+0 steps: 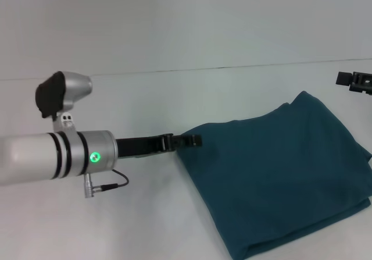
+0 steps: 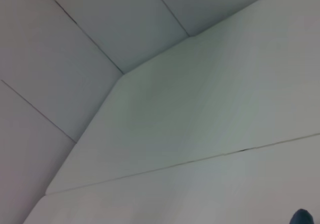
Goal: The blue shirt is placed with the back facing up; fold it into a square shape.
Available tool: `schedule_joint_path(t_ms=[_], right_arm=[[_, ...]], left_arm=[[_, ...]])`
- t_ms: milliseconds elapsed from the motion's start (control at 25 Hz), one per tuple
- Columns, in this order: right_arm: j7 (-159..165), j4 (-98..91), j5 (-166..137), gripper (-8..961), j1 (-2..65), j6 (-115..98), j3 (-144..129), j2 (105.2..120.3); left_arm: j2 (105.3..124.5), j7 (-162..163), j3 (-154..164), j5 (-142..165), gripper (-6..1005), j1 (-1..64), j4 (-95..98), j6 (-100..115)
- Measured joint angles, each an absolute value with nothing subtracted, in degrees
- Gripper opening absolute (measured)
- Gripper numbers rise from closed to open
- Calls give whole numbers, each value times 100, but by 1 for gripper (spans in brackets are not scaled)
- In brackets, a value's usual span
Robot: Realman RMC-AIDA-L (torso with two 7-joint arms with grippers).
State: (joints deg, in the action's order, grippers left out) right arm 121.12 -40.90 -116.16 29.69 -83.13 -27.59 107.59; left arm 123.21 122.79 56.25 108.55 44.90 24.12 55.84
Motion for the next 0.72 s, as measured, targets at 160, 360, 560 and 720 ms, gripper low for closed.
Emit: schedule_joint_path(t_ms=[160, 360, 560, 720], right_arm=[[12107, -4093, -11613, 745, 2976, -8327, -2783, 10767], [12100, -4096, -11610, 745, 2967, -8338, -2768, 10775], [12094, -4096, -11610, 745, 2941, -8344, -2751, 10776], [12094, -4096, -11610, 745, 2933, -8356, -2751, 10786]], left_arm=[[12393, 12251, 5637, 10855, 906, 4506, 2360, 5420], [12436, 12210, 5700, 10816, 893, 4529, 2233, 5291], [12442, 12140, 5704, 10800, 875, 4591, 2075, 5204], [12457, 12065, 5704, 10785, 860, 4661, 1981, 5165]])
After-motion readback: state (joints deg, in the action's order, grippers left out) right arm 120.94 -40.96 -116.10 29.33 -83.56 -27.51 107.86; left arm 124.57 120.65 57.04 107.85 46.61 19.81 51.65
